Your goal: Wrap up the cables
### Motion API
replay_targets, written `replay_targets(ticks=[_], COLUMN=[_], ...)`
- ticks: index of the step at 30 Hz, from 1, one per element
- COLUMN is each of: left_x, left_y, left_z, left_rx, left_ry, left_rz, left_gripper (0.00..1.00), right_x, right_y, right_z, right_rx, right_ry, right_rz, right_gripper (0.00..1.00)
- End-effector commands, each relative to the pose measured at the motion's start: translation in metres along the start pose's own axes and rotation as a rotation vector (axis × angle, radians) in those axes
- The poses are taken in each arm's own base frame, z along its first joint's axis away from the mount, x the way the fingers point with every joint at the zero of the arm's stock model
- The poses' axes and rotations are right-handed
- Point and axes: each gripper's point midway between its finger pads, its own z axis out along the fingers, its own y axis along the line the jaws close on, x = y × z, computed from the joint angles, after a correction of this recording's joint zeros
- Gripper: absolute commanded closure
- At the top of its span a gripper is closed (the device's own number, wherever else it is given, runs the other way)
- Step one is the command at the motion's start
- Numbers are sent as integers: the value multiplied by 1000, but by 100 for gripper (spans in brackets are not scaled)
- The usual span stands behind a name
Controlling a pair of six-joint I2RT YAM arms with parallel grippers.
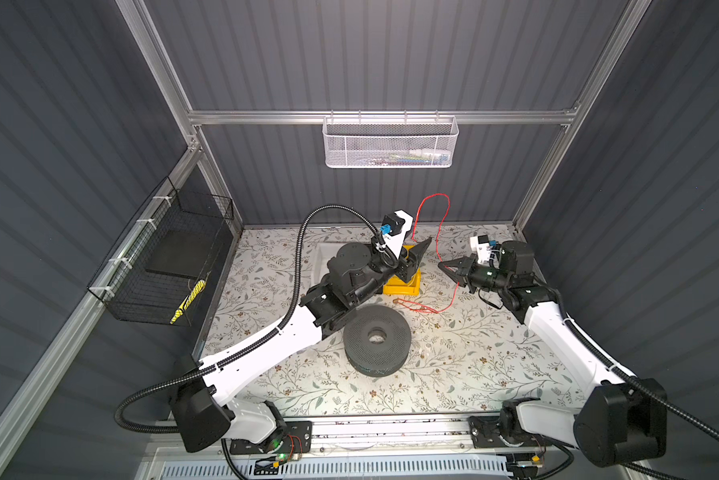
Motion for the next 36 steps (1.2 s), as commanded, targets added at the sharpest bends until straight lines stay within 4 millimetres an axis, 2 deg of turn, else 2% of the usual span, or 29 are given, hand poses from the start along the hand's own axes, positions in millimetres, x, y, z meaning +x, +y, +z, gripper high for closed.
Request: replay_targets(ticks=[1, 10, 13, 14, 15, 18, 19, 25, 27, 29, 30, 32, 36], left_x=[-16, -12, -5, -12, -9, 13, 26, 97, 113, 117, 113, 99, 76], left_y=[7, 16, 23, 25, 31, 46, 52, 75, 80, 85, 83, 65, -1], left_z=[1, -3, -7, -9, -11, -25, -33, -101, -122, -138, -141, -137, -141], left_rx=[-27, -60, -74, -72, -76, -78, -96, -214, -259, -313, -291, -173, 201], left_ry=[-21, 29, 100, 118, 177, 413, 518, 1120, 1253, 1306, 1277, 1161, 1047], left_rz=[-1, -8, -22, -23, -21, -1, 9, 36, 5, -36, -103, -217, -401], left_gripper=[68, 100, 100, 100, 100, 100, 100, 100, 100, 100, 100, 100, 100], right_x=[2, -1, -4, -5, -9, -25, -31, -75, -90, -101, -112, -120, -133], right_y=[13, 17, 15, 13, 11, -6, -13, -77, -94, -108, -118, -133, -155], right_z=[-1, -3, -5, -7, -10, -23, -27, -54, -61, -66, -72, -78, -92], right_rx=[-39, -40, -16, -3, 20, 137, 178, 463, 529, 573, 623, 685, 743], right_ry=[12, 6, 7, 8, 0, -41, -52, -170, -201, -223, -260, -274, -329], right_rz=[-23, -38, -67, -78, -98, -174, -193, -261, -261, -258, -268, -276, -246], right_gripper=[100, 100, 100, 100, 100, 100, 100, 100, 100, 100, 100, 100, 100])
